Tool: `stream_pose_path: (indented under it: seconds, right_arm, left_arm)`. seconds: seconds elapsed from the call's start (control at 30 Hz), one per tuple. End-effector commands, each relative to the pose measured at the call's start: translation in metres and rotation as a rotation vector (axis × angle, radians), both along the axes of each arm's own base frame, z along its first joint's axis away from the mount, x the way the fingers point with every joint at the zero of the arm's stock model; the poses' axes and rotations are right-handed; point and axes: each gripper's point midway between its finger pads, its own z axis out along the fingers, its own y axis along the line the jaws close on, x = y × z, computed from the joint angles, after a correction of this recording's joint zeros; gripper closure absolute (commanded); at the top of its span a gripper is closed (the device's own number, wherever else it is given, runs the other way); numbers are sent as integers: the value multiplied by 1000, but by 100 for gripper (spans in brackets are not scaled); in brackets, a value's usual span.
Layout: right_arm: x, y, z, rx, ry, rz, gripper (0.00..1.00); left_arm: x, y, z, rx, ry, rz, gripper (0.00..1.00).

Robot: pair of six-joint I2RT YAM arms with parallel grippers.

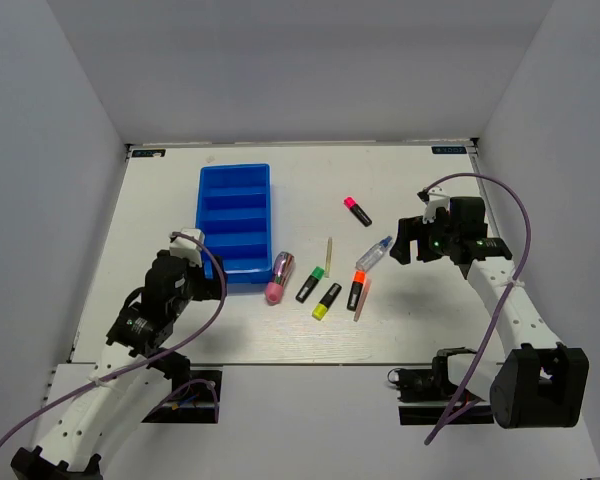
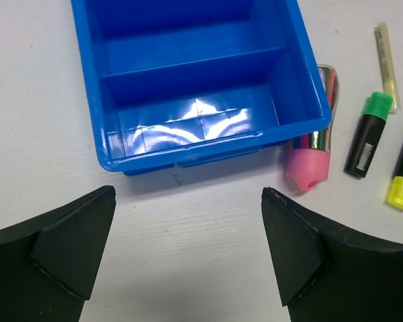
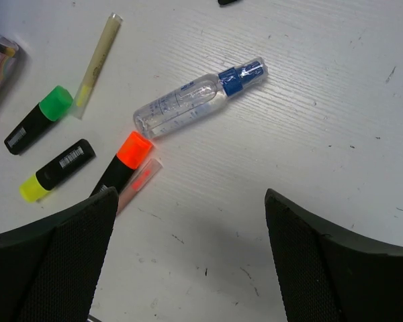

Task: Sort the stationery into containers
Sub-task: Pick up the stationery from the center of the board.

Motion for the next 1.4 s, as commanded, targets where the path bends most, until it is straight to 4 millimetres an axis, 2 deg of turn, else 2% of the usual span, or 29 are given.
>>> stream_pose_path:
  seconds: [0.0,0.1,0.13,0.17,0.2,0.23,0.27,0.3,0.33,0.37,0.4,0.43,0.47,0.5,0.53,0.57,0.6,0.63,0.67,0.7,0.73,0.77,0.87,0.93,0.97,1.0,1.03,1.07,1.37]
  right_arm:
    - [8,2,21,17,-85,13,9]
    - [1,8,25,22,-125,74,9]
    - [-4,12,22,31,-124,111,23]
    - [-5,14,23,18,-150,163,46]
    - [-9,18,22,30,-147,186,80]
    - [-9,18,22,28,-146,188,100]
    - [-12,20,20,35,-130,193,100]
    - [-12,21,22,43,-131,207,100]
    - [-11,22,22,46,-126,211,100]
    - [-12,22,21,41,-122,219,29]
    - [-12,22,21,42,-115,221,10]
    - [-11,23,19,42,-108,225,9]
    - [-12,22,17,42,-101,225,16]
    - [-12,24,17,42,-99,233,37]
    - [-12,23,17,43,-90,229,69]
    - [-11,23,17,42,-82,226,99]
    - [-11,23,17,46,-79,226,95]
    - [-12,23,16,45,-71,228,81]
    - [-12,24,17,50,-72,231,37]
    - [-13,23,16,52,-67,224,31]
    - [-15,24,15,53,-61,226,31]
    - [-13,23,17,50,-72,218,31]
    - [-12,20,15,41,-67,204,29]
    - [-13,20,15,35,-67,204,29]
    - [-13,19,16,34,-73,200,29]
    - [-14,19,16,35,-70,201,29]
    - [-14,18,15,32,-70,200,29]
    - [-14,17,16,28,-75,195,29]
    - [-14,14,16,14,-90,185,28]
  left_arm:
    - [0,-11,3,-39,-3,-51,0]
    - [-2,-28,5,-77,17,-129,0]
    - [-3,-34,6,-96,25,-159,1]
    - [-3,-39,6,-104,41,-178,14]
    - [-4,-48,12,-132,43,-223,22]
    - [-6,-56,10,-148,74,-262,32]
    - [-5,-62,13,-154,89,-280,57]
    - [-6,-70,21,-164,90,-314,65]
    - [-6,-79,20,-154,111,-348,75]
    - [-1,-86,31,-144,98,-368,83]
    - [-5,-101,27,-115,119,-420,96]
    - [-3,-104,30,-97,110,-422,100]
    - [4,-113,41,-79,89,-443,100]
    - [9,-119,35,-41,108,-450,100]
    - [1,-135,33,-11,113,-505,97]
    - [10,-145,44,20,96,-519,87]
    - [8,-160,33,52,132,-557,35]
    - [11,-168,39,79,110,-552,31]
    - [14,-177,20,137,163,-553,26]
    - [21,-185,26,131,140,-548,23]
    - [25,-189,23,145,141,-541,23]
    - [31,-195,4,176,193,-541,26]
    - [45,-210,-9,215,233,-534,29]
    - [55,-204,-35,306,290,-485,24]
    - [63,-208,-27,309,272,-469,18]
    - [69,-203,-30,342,271,-443,17]
    - [71,-202,-45,378,302,-440,15]
    - [75,-206,-42,382,291,-436,13]
    - [95,-195,-69,514,325,-376,14]
